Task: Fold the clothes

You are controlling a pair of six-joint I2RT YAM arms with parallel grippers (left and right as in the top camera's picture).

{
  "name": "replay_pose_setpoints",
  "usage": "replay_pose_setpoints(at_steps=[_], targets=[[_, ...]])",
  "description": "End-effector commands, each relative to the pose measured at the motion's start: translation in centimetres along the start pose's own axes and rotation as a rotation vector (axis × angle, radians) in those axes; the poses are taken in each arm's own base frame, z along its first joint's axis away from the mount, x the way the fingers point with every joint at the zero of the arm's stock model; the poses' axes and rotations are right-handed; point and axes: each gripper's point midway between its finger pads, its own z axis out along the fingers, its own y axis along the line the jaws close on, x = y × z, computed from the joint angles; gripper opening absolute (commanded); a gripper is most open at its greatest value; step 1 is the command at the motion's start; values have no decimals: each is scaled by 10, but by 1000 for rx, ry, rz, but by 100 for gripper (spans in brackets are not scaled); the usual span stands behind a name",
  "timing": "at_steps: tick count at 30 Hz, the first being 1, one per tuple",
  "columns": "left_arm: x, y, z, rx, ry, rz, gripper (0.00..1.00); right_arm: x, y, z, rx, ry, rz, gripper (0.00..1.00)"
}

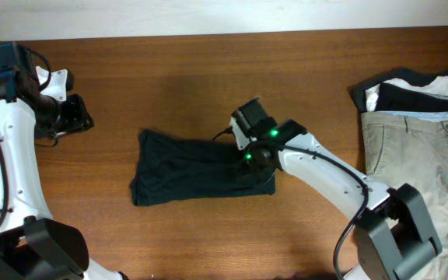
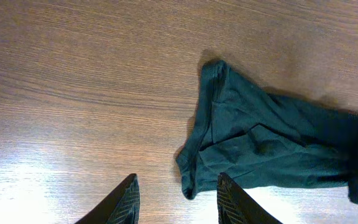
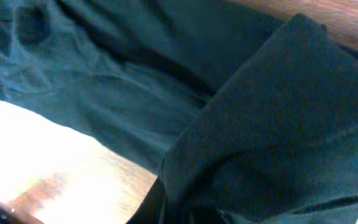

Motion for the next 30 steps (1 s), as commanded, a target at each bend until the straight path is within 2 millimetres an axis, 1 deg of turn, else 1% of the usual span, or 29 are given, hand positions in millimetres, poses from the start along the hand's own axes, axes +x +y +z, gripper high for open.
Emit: replay_pose_setpoints(at_steps=[1,4,5,6,7,8,9,10,11,12,13,14,15,16,17,18,19,20,21,22,23,24,25,26,27,28,29,30], targets=[[-4,-4,-10,15,-33,21,41,-1,21,13,-30,3,6,7],[-4,-4,-10,15,-33,21,41,3,32,23,-48,22,-19,8],[-4,-4,-10,15,-34,21,41,3,35,25,-51,20,-28,9],[-4,-4,-10,15,-34,21,41,-2,48,24,-108,-2,-51,16],[-4,-4,-10,15,-34,21,41,-8,57,24,-146,-28,-67,37],[-4,-4,-10,15,-34,21,41,-15,60,23,-157,-54,-76,52],[-4,-4,-10,15,-33,21,41,-20,60,21,-165,-74,-75,54],[-4,-4,-10,15,-33,21,41,-18,59,20,-176,-59,-66,54],[-4,-4,-10,15,-33,21,41,-14,53,18,-168,-38,-50,54],[-4,-4,-10,15,-34,21,41,-10,43,14,-151,-16,-24,53],[-4,-4,-10,15,-34,21,41,-11,30,8,-138,-11,14,50],[-4,-4,-10,14,-34,21,41,-11,13,5,-120,3,72,41],[-4,-4,-10,15,-34,21,42,-8,8,6,-112,18,88,26],[-4,-4,-10,15,-34,21,45,-3,8,11,-107,40,106,18],[-4,-4,-10,15,-33,21,45,0,12,21,-108,51,102,18],[-4,-4,-10,15,-34,21,45,5,22,44,-111,85,126,17],[-4,-4,-10,15,-34,21,47,14,44,63,-162,122,92,14],[-4,-6,-10,23,-35,21,52,21,67,74,-239,150,53,13],[-4,-9,-10,43,-36,21,57,26,93,76,-326,163,-1,12],[-4,-10,-10,49,-36,22,59,26,108,67,-366,146,-80,10],[-4,-12,-10,61,-37,21,62,15,112,46,-380,91,-150,9],[-4,-15,-9,76,-36,21,66,-4,109,14,-370,5,-186,9],[1,-17,-3,97,-13,15,71,-28,81,-24,-268,-107,-144,9],[9,-17,6,108,20,6,75,-35,63,-42,-215,-147,-102,12],[25,-17,21,126,83,-11,82,-36,30,-61,-134,-164,11,17],[39,-16,39,139,128,-24,86,-31,6,-69,-93,-145,85,18],[51,-22,69,210,148,-37,92,-21,-24,-72,-55,-95,177,22],[59,-25,97,260,135,-39,92,-15,-39,-75,-37,-70,222,26]])
